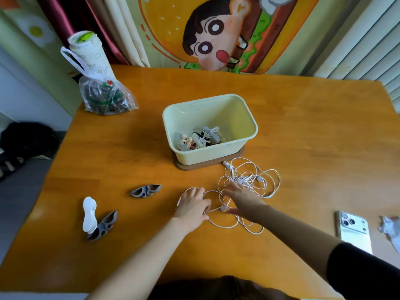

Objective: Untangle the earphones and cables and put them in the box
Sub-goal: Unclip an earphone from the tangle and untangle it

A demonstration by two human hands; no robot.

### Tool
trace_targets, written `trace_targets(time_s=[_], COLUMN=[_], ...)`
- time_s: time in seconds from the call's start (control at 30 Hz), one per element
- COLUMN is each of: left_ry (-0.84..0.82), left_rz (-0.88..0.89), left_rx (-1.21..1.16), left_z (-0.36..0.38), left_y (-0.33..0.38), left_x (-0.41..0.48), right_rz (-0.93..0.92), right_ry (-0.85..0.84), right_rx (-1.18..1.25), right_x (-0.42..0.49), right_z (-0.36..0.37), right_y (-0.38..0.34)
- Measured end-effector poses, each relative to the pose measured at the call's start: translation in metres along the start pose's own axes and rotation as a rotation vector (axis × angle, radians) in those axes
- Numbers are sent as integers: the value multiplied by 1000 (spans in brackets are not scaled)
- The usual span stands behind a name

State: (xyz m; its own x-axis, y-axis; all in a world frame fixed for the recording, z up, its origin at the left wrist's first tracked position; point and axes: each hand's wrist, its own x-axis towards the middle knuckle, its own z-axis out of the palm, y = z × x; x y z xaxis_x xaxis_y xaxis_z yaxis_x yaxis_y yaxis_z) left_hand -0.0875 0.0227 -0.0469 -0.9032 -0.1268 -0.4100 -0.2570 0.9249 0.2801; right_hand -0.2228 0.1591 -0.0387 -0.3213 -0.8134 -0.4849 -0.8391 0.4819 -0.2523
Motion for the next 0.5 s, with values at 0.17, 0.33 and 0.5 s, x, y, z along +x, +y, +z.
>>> trace_targets(time_s=[0.17, 0.33, 0.5], left_ry=[38, 26, 114], left_rz=[-17, -158, -120], left_rx=[-98, -365, -525], left_z=[-1, -10, -30], left_y=[0, -12, 6], left_x=[-4, -6, 0], right_rz=[106, 320, 133], right_ry=[75, 16, -6], right_rx=[6, -32, 63], right_x=[-2, -16, -26], right_z=[-3, -11, -26], right_y=[9, 37, 11])
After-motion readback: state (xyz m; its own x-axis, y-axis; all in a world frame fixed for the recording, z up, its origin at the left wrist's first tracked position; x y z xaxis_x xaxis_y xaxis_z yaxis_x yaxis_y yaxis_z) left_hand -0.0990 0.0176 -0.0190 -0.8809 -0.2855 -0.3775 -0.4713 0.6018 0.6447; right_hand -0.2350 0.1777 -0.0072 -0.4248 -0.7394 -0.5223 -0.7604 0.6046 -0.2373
